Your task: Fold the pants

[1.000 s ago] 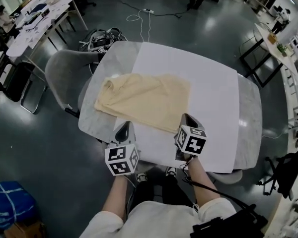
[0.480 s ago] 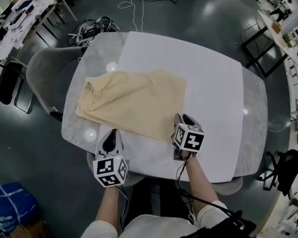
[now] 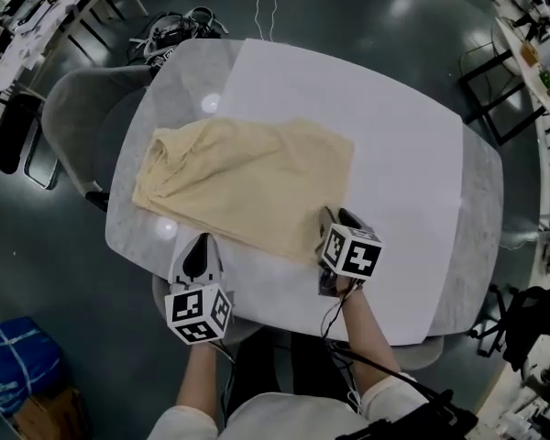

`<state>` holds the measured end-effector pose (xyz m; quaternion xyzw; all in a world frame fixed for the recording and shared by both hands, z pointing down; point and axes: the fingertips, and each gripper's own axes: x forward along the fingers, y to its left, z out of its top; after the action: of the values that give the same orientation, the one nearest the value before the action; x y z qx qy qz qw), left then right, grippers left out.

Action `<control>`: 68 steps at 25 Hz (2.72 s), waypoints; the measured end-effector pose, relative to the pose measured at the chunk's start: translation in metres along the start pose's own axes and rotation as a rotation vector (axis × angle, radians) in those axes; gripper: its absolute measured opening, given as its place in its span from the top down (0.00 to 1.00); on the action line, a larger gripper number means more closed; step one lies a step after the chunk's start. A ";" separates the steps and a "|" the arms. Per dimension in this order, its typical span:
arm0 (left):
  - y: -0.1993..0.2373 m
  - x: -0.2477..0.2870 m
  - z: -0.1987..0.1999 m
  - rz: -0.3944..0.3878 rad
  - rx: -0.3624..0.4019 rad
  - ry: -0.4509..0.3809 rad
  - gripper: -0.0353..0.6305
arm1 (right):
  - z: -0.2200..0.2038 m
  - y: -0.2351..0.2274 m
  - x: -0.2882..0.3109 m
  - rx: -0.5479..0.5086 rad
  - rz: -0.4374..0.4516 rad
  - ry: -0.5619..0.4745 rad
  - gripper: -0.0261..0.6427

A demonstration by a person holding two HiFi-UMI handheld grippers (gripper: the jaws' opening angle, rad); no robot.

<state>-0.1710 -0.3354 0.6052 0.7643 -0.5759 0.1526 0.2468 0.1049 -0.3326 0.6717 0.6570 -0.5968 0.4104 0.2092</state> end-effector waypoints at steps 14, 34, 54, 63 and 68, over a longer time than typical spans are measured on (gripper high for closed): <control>0.007 -0.006 -0.003 0.019 -0.038 0.004 0.92 | -0.001 0.009 -0.001 -0.005 -0.020 0.041 0.92; 0.116 -0.042 0.057 0.060 -0.047 -0.085 0.92 | 0.075 0.169 -0.034 -0.229 0.034 -0.092 0.93; 0.214 -0.096 0.044 0.162 -0.128 -0.084 0.92 | 0.097 0.388 0.004 -0.068 0.448 -0.179 0.76; 0.163 -0.099 0.066 0.102 -0.105 -0.129 0.92 | 0.103 0.308 -0.036 -0.131 0.289 -0.246 0.87; 0.124 -0.110 0.084 0.077 -0.085 -0.163 0.92 | 0.114 0.260 -0.089 -0.242 0.171 -0.362 0.97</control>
<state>-0.3259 -0.3202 0.5036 0.7404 -0.6288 0.0748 0.2255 -0.1061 -0.4172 0.4800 0.6370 -0.7231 0.2274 0.1403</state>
